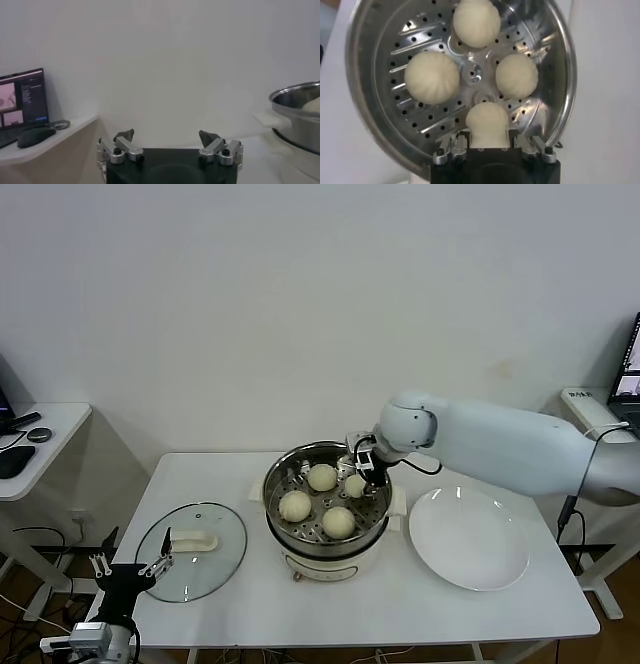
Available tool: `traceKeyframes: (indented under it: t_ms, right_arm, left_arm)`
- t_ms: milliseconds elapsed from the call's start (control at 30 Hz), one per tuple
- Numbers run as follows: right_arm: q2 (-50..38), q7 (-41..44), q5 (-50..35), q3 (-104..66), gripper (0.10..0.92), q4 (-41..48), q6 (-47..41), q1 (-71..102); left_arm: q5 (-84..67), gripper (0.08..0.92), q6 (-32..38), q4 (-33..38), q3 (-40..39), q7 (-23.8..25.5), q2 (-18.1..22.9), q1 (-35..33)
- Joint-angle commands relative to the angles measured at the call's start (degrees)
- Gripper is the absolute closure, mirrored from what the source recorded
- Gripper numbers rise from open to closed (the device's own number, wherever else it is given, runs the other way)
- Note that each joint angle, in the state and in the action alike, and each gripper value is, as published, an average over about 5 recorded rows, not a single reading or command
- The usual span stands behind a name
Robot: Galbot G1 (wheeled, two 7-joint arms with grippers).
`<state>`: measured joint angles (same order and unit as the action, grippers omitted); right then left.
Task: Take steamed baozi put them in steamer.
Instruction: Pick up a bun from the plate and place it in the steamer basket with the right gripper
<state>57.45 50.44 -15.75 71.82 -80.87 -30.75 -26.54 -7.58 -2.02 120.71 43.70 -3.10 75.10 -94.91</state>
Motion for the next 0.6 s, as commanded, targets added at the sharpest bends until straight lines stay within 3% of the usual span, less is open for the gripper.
traceKeyframes:
  t_ms: [33, 167, 467, 600]
  right_arm:
    - [1.5, -1.1, 2.5, -1.3, 0.556, 2.6, -0.1, 3.7]
    - [1.2, -1.3, 1.6, -1.8, 0.517, 2.1, -0.4, 3.7]
    - [-4.6, -1.9, -3.8, -5.0, 0.27, -5.0, -2.6, 0.1]
    - [-9.6, -5.4, -7.3, -9.4, 0.211, -11.0, -4.4, 0.8]
  left_arm:
    - [0.0, 0.177, 0.1, 0.0, 0.1, 0.0, -0.1, -0.1]
    - [-0.1, 0.177, 0.1, 0.2, 0.4, 0.0, -0.2, -0.3]
    - [-0.3, 0.177, 0.2, 0.1, 0.7, 0.0, -0.3, -0.1]
    - [-0.6, 0.177, 0.2, 0.0, 0.6, 0.1, -0.6, 0.1]
